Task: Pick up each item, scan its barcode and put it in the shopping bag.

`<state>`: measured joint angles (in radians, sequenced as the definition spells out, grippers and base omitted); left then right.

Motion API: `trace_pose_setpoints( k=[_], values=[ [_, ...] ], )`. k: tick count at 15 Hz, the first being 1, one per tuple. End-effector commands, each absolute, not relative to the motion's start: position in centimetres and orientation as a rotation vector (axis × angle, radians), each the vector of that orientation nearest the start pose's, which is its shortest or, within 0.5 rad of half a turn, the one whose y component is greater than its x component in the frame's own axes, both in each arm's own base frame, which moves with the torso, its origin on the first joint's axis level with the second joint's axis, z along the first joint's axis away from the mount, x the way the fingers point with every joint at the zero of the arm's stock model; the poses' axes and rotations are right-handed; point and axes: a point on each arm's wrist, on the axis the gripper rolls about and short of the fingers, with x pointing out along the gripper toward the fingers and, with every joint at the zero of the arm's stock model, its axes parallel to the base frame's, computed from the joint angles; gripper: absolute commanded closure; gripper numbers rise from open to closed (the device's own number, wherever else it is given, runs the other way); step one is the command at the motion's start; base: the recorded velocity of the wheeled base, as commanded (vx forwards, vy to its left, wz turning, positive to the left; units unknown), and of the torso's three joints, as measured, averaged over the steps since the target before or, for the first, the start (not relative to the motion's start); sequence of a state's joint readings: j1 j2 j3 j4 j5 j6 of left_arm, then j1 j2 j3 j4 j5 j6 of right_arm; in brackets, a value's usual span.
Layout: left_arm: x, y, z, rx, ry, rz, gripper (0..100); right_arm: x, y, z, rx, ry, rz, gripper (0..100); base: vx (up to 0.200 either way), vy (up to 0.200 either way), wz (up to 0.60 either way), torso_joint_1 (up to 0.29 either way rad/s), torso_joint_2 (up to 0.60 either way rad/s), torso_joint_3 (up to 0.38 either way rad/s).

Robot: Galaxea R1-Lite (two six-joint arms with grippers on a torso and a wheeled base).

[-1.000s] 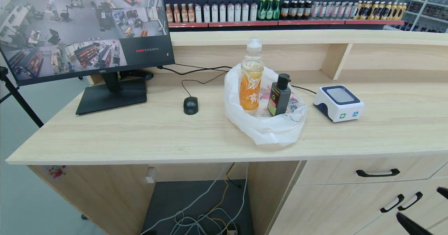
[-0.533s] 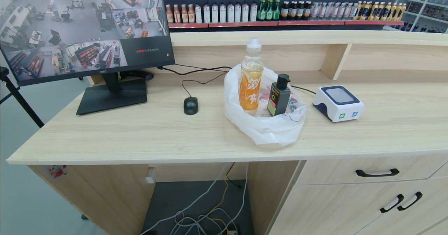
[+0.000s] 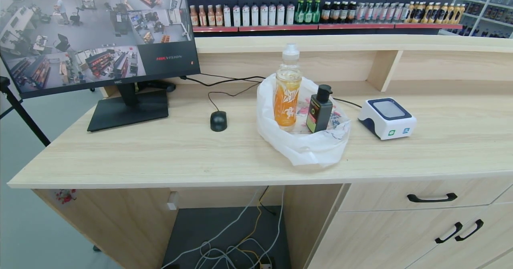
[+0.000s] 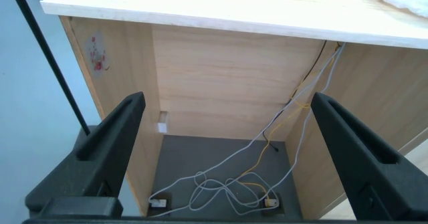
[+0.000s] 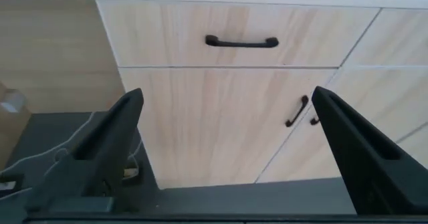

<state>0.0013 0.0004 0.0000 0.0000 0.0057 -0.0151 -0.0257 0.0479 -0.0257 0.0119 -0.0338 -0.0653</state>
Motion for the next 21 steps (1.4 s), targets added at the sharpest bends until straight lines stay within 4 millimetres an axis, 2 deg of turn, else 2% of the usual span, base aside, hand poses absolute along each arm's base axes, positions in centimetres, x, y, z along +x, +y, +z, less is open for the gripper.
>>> trace_pose_setpoints(
  k=[1, 8, 21],
  values=[
    [-2.28, 0.01, 7.55, -0.015, 0.000, 0.008, 0, -2.28, -0.04, 7.55, -0.025, 0.005, -0.029, 0, 0.000, 0.000, 0.00, 0.000, 0.00, 0.000],
    [-2.28, 0.01, 7.55, -0.012, 0.000, 0.008, 0, -2.28, -0.03, 7.56, -0.008, 0.003, -0.028, 0, 0.000, 0.000, 0.00, 0.000, 0.00, 0.000],
    [-2.28, 0.01, 7.55, -0.014, 0.000, 0.008, 0, -2.28, -0.03, 7.56, 0.014, 0.003, -0.028, 0, 0.000, -0.200, 0.00, 0.005, 0.00, 0.002]
  ],
)
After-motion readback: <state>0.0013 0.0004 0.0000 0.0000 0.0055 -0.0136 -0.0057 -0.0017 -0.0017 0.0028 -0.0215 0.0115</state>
